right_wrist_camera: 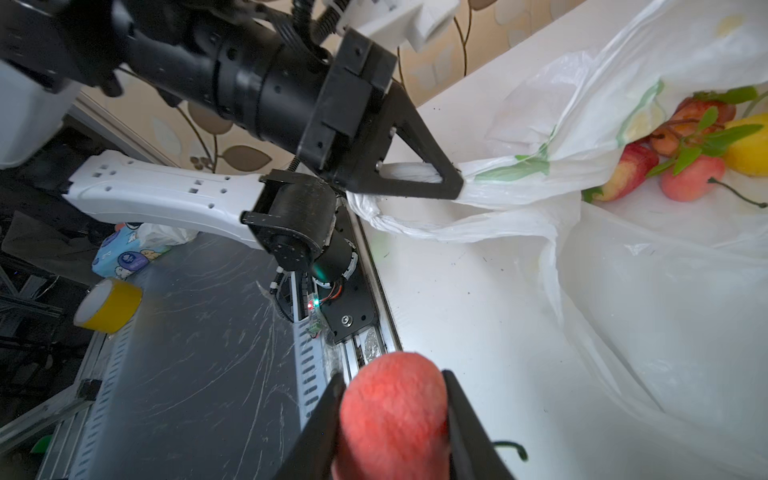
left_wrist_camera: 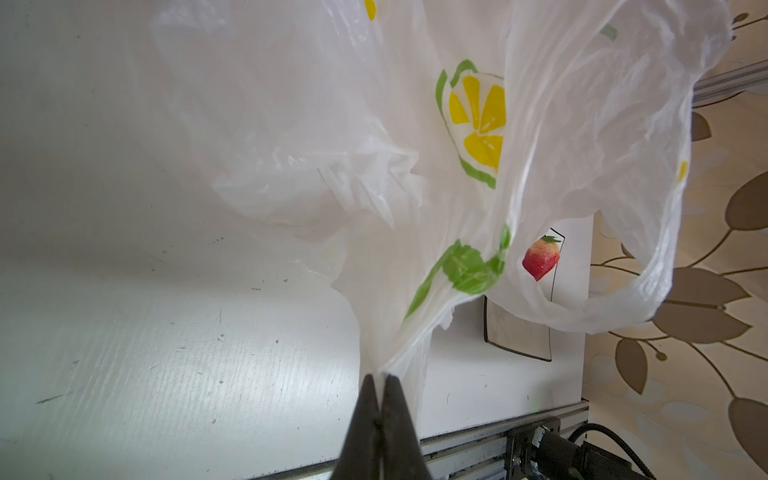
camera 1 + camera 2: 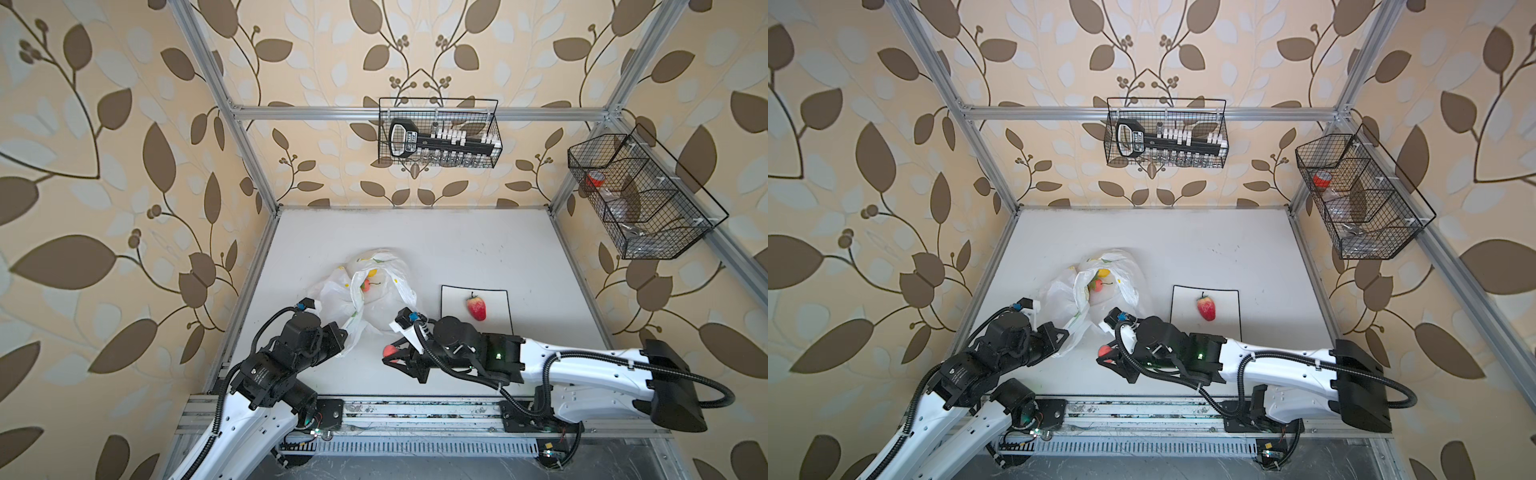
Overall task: Take the fake fruits out of the plastic bag
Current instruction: 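Lift the peach out of the bag with the right gripper toward the rectangle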
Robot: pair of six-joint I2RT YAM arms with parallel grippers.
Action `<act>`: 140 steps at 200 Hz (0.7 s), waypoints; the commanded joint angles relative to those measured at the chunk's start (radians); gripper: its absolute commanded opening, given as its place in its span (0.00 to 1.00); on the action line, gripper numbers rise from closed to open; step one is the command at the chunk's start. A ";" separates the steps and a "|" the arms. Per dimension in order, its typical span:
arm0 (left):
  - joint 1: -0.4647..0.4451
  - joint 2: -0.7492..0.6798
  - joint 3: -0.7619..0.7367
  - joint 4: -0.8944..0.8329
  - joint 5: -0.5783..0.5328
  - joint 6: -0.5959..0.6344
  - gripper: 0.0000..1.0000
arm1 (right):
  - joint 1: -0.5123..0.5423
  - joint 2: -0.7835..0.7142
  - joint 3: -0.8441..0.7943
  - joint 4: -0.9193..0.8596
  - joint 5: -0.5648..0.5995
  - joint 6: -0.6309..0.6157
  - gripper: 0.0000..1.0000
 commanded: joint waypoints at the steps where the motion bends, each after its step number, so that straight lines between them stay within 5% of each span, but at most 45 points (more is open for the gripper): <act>1: -0.010 0.004 0.013 0.014 -0.029 -0.001 0.00 | 0.002 -0.081 -0.020 -0.162 0.101 0.007 0.30; 20: -0.010 0.003 0.016 0.011 -0.031 -0.001 0.00 | -0.039 -0.164 -0.031 -0.290 0.266 0.087 0.28; 53: -0.010 0.008 0.015 0.017 -0.027 0.001 0.00 | -0.256 -0.295 -0.090 -0.510 0.433 0.222 0.28; 90: -0.010 0.010 0.013 0.019 -0.027 0.002 0.00 | -0.492 -0.324 -0.178 -0.522 0.450 0.241 0.27; 140: -0.010 0.002 0.019 0.002 -0.029 0.007 0.00 | -0.519 -0.153 -0.251 -0.414 0.456 0.280 0.30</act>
